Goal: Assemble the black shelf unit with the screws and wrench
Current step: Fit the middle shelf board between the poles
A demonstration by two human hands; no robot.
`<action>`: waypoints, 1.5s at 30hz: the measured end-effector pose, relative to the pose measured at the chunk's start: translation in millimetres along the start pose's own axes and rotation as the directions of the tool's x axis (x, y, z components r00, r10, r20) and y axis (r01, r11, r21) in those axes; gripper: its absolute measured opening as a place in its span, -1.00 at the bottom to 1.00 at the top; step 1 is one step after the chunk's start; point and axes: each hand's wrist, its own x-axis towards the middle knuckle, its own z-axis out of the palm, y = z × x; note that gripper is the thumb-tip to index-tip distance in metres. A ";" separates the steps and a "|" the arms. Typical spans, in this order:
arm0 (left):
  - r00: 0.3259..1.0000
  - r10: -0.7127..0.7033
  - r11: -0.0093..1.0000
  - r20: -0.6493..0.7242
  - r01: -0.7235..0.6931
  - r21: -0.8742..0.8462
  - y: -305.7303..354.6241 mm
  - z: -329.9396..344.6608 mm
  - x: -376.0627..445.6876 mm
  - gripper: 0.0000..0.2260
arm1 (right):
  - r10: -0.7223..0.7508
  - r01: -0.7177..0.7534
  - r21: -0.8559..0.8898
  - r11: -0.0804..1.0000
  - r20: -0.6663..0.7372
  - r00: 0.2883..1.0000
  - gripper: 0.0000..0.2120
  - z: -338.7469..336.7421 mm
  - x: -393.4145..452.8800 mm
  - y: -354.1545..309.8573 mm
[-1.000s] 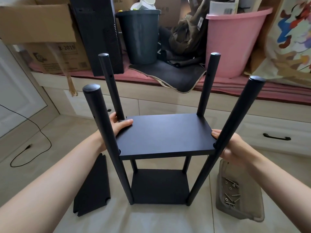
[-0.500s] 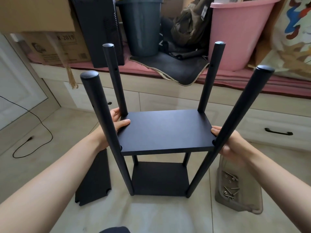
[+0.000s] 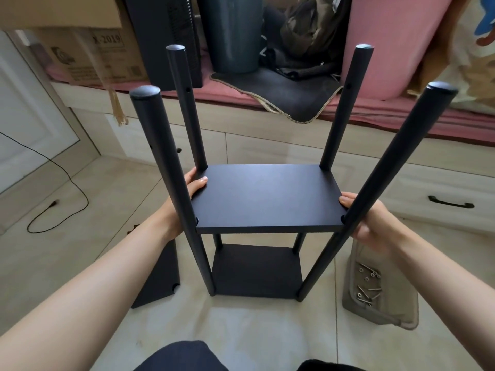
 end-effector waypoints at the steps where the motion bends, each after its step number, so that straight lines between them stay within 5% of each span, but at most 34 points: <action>1: 1.000 -0.003 1.000 -0.002 0.003 -0.005 -0.9 0.4 -0.1 -0.61 | -0.003 0.003 -0.014 1.000 0.001 1.000 -0.86 0.1 -0.3 -0.7; 12: 0.995 0.031 0.994 0.097 -0.041 0.103 -8.7 -3.2 -2.5 -0.64 | 0.009 -0.009 -0.037 0.999 0.001 1.000 -0.82 3.1 -3.4 5.0; 18: 0.990 0.131 0.973 0.051 -0.139 0.183 -14.9 -3.9 -1.2 -0.33 | 0.037 -0.040 -0.069 0.997 -0.033 0.999 -0.83 4.5 -4.4 8.4; 25: 0.989 0.139 0.977 0.049 -0.145 0.158 -14.9 -2.9 -2.9 -0.25 | 0.031 -0.037 -0.096 0.995 -0.060 0.998 -0.84 10.3 -8.7 10.2; 31: 0.988 0.150 0.981 -0.025 -0.145 0.132 -12.8 1.0 1.3 -0.34 | 0.050 -0.050 0.001 0.999 -0.169 0.984 -0.82 24.0 -12.3 12.8; 45: 0.987 0.148 0.981 -0.055 -0.140 0.133 -19.4 1.7 -0.8 -0.33 | 0.048 -0.055 -0.071 0.996 -0.100 0.994 -0.75 14.3 -17.2 22.7</action>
